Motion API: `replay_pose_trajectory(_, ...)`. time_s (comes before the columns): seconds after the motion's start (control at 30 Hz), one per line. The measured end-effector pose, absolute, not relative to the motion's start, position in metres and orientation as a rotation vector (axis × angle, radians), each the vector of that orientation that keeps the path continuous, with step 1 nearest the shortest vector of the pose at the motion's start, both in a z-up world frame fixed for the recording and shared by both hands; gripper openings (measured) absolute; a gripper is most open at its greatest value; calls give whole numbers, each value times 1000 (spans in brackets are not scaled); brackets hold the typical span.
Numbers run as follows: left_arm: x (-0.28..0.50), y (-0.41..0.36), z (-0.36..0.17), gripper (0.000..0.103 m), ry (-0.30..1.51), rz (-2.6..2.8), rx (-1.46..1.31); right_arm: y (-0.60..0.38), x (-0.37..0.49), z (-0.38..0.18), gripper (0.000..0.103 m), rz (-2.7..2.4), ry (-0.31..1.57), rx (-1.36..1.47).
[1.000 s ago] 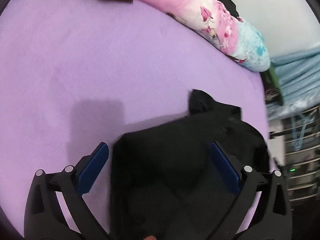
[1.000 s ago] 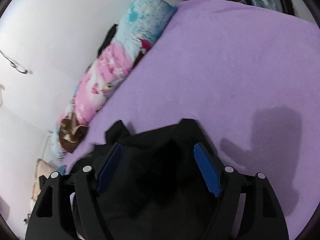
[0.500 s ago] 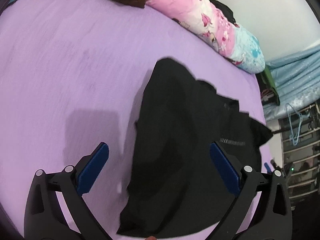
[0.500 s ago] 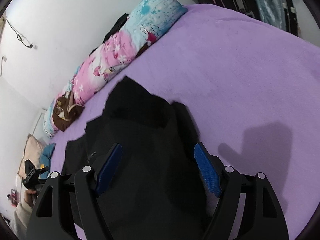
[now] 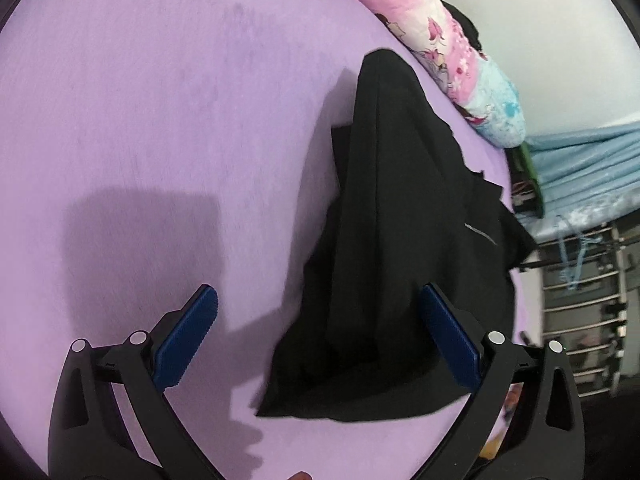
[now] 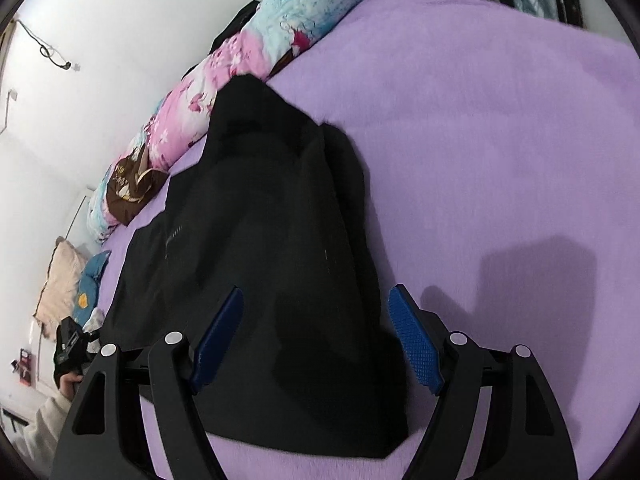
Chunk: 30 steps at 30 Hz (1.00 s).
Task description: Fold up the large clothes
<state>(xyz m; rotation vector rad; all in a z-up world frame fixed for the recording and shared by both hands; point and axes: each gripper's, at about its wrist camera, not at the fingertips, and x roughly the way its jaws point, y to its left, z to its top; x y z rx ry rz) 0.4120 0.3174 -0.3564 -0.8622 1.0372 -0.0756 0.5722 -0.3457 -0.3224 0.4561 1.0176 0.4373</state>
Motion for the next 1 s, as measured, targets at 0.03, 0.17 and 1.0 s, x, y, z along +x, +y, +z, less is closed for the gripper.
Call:
replay_pose_trajectory(0.03, 407, 317, -361, 97, 1024, -87, -886, -346, 569, -326, 75, 451, 1023, 460)
replay_pose_trajectory(0.17, 393, 315, -371, 97, 979, -126, -967, -343, 561, -339, 75, 504, 1055, 471)
replay_pose_trajectory(1.0, 382, 272, -376, 63, 1017, -301, -904, -345, 546, -357, 28, 604, 1085, 557)
